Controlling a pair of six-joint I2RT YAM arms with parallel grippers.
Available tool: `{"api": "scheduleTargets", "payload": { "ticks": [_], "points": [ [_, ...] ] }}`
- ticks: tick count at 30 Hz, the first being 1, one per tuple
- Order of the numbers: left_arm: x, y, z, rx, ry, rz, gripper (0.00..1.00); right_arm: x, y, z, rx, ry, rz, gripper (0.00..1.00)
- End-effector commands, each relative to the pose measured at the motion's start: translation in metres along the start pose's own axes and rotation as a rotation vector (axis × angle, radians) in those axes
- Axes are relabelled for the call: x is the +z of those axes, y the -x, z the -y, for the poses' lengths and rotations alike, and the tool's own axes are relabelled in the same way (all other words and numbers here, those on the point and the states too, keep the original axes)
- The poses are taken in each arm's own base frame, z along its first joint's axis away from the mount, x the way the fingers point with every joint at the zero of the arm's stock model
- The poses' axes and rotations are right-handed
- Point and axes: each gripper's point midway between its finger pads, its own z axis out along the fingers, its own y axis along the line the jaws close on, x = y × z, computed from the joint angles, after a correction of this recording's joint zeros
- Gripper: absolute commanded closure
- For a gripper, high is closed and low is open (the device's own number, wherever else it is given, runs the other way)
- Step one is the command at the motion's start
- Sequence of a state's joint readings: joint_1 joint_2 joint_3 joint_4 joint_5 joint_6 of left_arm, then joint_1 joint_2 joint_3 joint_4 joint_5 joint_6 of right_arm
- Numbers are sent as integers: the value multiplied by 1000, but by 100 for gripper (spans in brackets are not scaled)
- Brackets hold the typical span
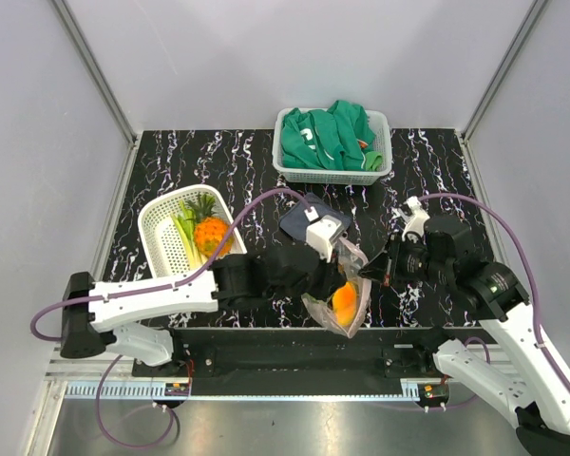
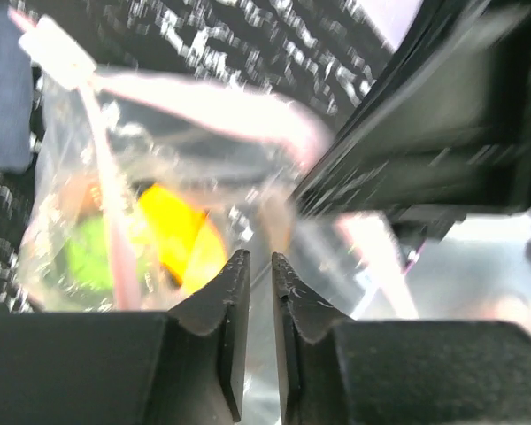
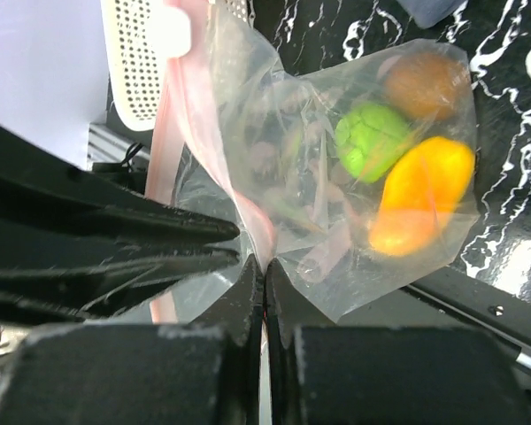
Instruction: Open the zip-top bag and remove the fake food
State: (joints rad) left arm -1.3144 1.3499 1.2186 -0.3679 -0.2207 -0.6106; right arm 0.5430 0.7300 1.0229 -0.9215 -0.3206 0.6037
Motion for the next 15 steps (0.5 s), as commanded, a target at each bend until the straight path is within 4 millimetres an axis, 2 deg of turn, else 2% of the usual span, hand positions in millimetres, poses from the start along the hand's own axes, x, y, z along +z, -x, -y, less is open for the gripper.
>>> {"api": "scheduleTargets", "payload": {
  "ticks": [1, 3, 5, 6, 8, 10, 15],
  "points": [
    [-7, 7, 3, -34, -45, 72, 83, -7, 7, -23, -23, 83, -5, 100],
    [2, -5, -4, -31, -13, 34, 85, -6, 6, -26, -10, 93, -18, 100],
    [10, -10, -15, -43, 43, 36, 87, -5, 7, -27, 3, 95, -20, 100],
    [18, -21, -25, -63, 93, 11, 89, -4, 6, -28, 13, 98, -29, 100],
    [24, -19, -37, -79, 161, 22, 90, -2, 4, -27, 23, 98, -39, 100],
    [32, -26, -55, -95, 253, 34, 93, 0, 1, -25, 49, 94, -52, 100],
    [59, -31, -84, -140, 384, 91, 85, 10, -5, -20, 90, 89, -76, 100]
  ]
}}
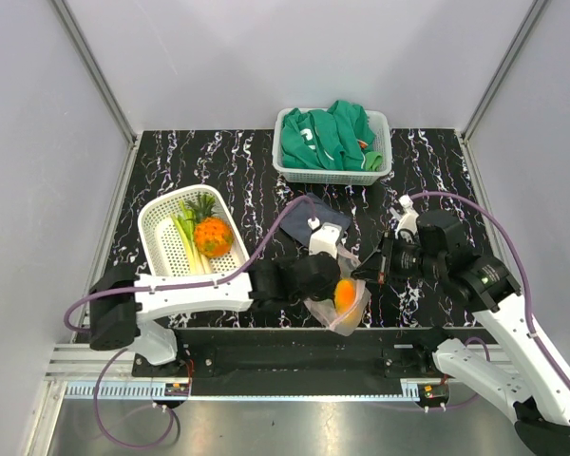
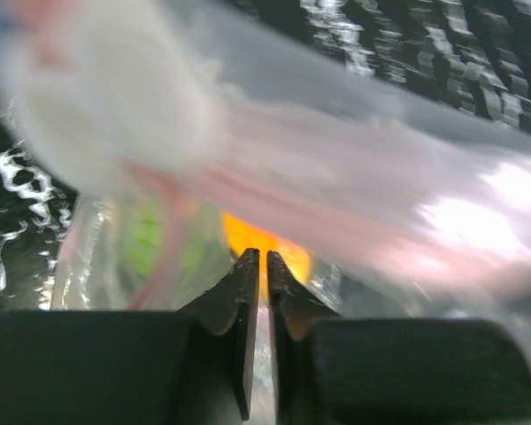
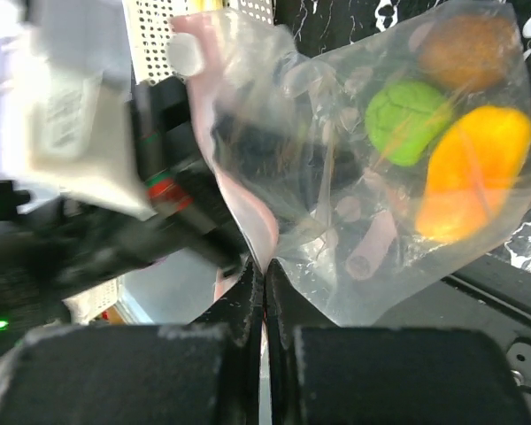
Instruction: Open the zip-top bag and remove the fake food
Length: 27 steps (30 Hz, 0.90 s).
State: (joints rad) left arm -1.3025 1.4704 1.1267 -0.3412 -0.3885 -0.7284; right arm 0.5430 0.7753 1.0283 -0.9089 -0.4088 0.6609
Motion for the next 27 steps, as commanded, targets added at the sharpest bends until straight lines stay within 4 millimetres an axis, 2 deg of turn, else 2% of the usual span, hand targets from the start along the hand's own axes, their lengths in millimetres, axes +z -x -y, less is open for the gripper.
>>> {"api": "scheduleTargets", "payload": {
  "ticks": [1, 4, 7, 10, 11, 13, 15, 16, 17, 19, 20, 22, 27],
  "points": [
    [26, 17, -26, -101, 162, 138, 82, 6, 1, -5, 33, 30, -6, 100],
    [37, 17, -33, -157, 218, 167, 77, 8, 2, -4, 54, 22, -4, 100],
    [41, 20, -31, -185, 216, 179, 73, 7, 2, -8, 58, 33, -12, 100],
    [30, 25, -15, -171, 144, 149, 80, 6, 4, -9, 43, 37, -8, 100],
    [21, 29, -11, -168, 122, 146, 82, 6, 4, -8, 32, 31, -5, 100],
    [9, 28, -1, -163, 65, 106, 81, 7, 3, -7, 20, 31, -12, 100],
    [-11, 37, 9, -180, -7, 94, 80, 8, 2, -6, 6, 31, -20, 100],
    [-18, 33, 19, -190, -64, 58, 79, 9, 3, -6, 5, 30, -19, 100],
    [-29, 43, 28, -230, -121, 79, 78, 8, 3, -7, 6, 33, -16, 100],
    [-34, 38, 35, -275, -186, 51, 73, 7, 5, -10, 7, 42, -11, 100],
    [-38, 46, 43, -323, -232, 66, 73, 6, 6, -11, 9, 44, -11, 100],
    [-35, 46, 44, -373, -252, 45, 71, 5, 8, -14, 10, 49, -4, 100],
    [-11, 37, 34, -491, -155, -33, 71, 3, 10, -18, 23, 58, 4, 100]
  ]
}}
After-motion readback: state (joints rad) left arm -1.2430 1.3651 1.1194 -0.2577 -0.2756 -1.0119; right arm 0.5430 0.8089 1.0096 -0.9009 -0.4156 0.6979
